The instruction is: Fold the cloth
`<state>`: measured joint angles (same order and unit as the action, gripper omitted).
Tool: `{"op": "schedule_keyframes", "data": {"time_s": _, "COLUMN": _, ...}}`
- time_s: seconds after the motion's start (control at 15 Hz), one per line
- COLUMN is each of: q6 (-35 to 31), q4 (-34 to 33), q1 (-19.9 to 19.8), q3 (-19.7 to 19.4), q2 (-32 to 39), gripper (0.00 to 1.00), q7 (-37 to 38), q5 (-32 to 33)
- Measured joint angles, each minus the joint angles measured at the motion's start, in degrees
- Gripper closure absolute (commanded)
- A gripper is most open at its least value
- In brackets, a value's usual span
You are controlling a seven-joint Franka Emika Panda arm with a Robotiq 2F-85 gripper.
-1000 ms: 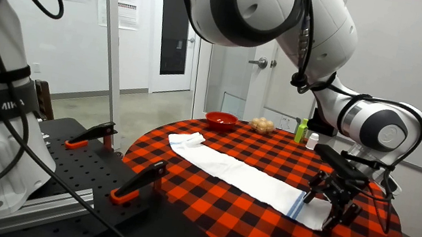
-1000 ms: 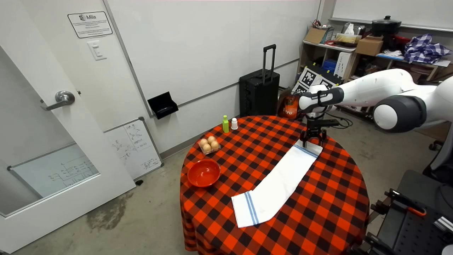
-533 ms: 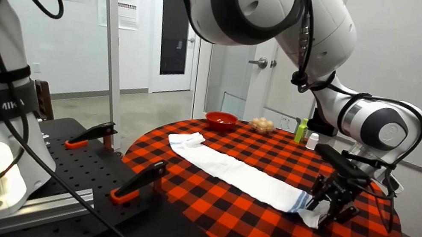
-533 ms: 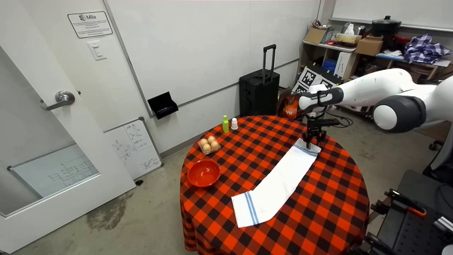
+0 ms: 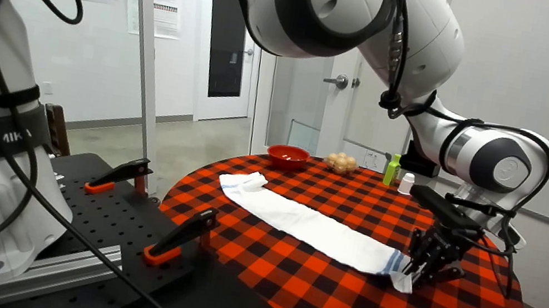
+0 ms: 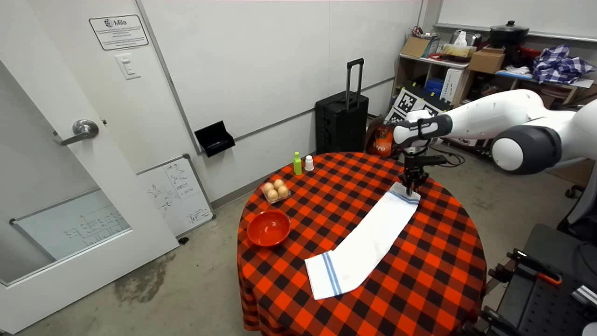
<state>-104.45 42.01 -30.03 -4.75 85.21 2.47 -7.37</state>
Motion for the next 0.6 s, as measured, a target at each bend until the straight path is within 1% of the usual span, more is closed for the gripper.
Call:
{"op": "schedule_keyframes", "data": {"time_s": 0.2, "q6": 0.0, "q4": 0.0, "q1": 0.04, "q3": -0.61, "q2": 0.01, "gripper": 0.22, "q7": 0.37, "q5": 0.2}}
{"op": "schedule_keyframes", "data": {"time_s": 0.27, "q6": 0.0, "q4": 0.0, "q1": 0.04, "q3": -0.88, "q2": 0.01, "gripper": 0.13, "q7": 0.67, "q5": 0.29}}
{"op": "schedule_keyframes", "data": {"time_s": 0.4, "q6": 0.0, "q4": 0.0, "q1": 0.02, "q3": -1.5, "q2": 0.01, "gripper": 0.09, "q7": 1.14, "q5": 0.37}}
{"op": "schedule_keyframes", "data": {"time_s": 0.53, "q6": -0.01, "q4": 0.0, "q1": -0.07, "q3": -2.07, "q2": 0.01, "gripper": 0.11, "q7": 1.81, "q5": 0.37}}
{"op": "schedule_keyframes", "data": {"time_s": 0.6, "q6": -0.01, "q4": 0.0, "q1": -0.18, "q3": -2.24, "q2": 0.01, "gripper": 0.16, "q7": 2.13, "q5": 0.37}}
